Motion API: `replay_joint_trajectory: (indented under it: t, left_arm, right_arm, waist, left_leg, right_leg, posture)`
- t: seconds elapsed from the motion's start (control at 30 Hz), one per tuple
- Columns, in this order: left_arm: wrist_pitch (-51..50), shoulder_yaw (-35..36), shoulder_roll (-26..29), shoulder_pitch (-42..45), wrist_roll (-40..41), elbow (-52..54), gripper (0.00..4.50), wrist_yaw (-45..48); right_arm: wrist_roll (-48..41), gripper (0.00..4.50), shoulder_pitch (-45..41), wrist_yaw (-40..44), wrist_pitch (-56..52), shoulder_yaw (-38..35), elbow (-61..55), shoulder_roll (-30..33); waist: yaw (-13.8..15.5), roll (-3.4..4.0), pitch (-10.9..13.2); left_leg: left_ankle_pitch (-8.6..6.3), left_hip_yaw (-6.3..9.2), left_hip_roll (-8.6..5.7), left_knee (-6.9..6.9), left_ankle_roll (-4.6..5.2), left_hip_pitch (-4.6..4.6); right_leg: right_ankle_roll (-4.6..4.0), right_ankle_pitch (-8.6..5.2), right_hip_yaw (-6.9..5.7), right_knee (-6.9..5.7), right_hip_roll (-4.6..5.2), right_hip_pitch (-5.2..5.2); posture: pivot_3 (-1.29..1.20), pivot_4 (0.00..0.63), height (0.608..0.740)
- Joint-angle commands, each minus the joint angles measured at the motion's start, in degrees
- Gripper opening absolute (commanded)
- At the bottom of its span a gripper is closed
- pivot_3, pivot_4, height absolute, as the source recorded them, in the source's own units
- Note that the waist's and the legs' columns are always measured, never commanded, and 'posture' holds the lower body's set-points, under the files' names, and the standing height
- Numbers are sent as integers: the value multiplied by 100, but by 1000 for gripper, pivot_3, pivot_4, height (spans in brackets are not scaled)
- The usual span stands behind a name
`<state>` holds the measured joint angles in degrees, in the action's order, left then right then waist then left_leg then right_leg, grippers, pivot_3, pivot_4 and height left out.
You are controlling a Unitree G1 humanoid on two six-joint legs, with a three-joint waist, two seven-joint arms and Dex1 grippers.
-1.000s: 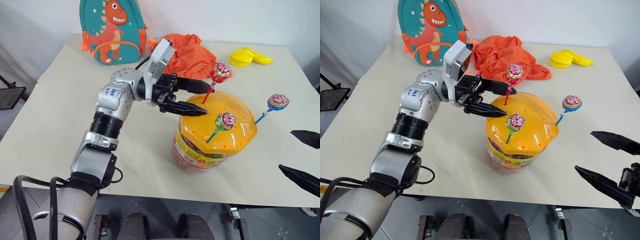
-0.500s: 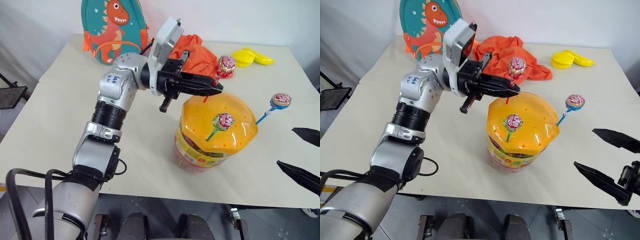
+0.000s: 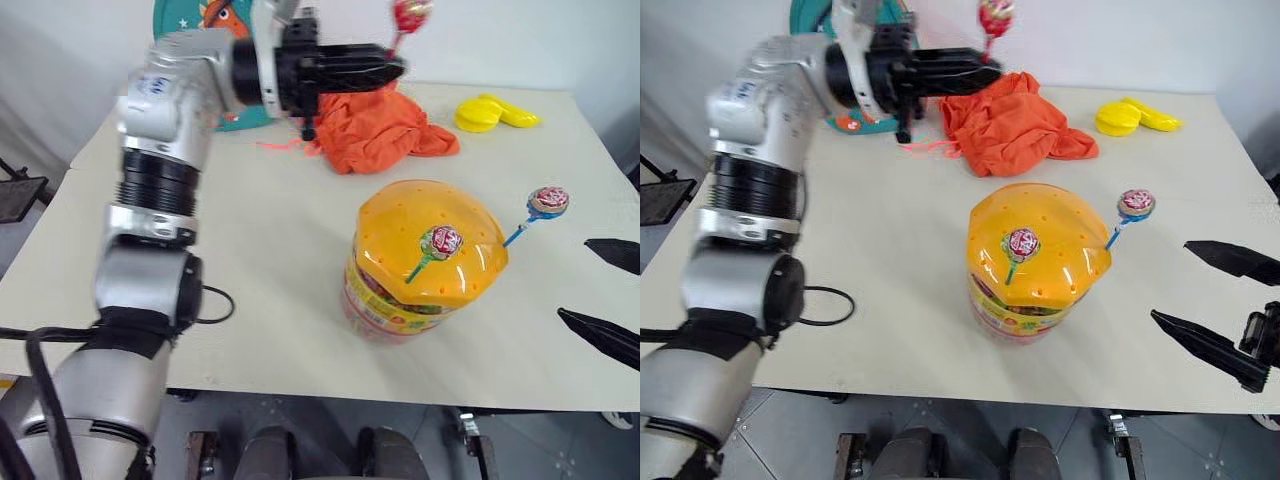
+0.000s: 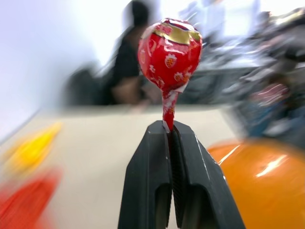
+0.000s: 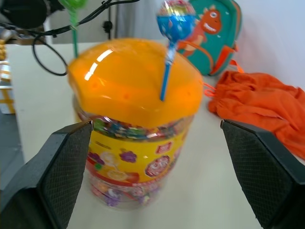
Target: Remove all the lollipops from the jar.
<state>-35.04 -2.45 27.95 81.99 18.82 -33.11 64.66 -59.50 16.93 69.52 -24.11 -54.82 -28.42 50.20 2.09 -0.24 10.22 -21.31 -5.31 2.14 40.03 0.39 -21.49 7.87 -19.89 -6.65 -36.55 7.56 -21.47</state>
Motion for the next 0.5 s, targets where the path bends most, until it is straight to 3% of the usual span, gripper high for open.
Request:
replay_joint_trajectory:
  t: [0.03, 0.2, 0.5]
  left_arm:
    - [-466, -442, 540, -441, -748, 89, 39, -506]
    - [-1416, -1074, 1276, -1259, -1430, 595, 39, -704]
    - [-3910, -1862, 2383, -2407, -1538, 2008, 39, -767]
  right_arm:
    - [-105, 4500, -9, 183, -54, -227, 128, 158]
    - [33, 4500, -152, 266, -76, -20, 298, 281]
    - [297, 4500, -484, 329, -58, 407, 495, 360]
  waist:
    - [3, -1, 0]
    - [-2, -14, 8]
    - [-13, -26, 15]
  left_leg:
    - [0, 0, -3, 0, 0, 0]
    - [0, 1, -3, 1, 0, -2]
    - [0, 4, -2, 4, 0, -5]
  right_leg:
    - [0, 0, 2, -1, 3, 0]
    - [0, 0, 2, -3, 3, -1]
    - [0, 0, 3, -9, 4, -2]
  posture:
    - [0, 150, 740]
    - [0, 150, 740]
    - [0, 150, 740]
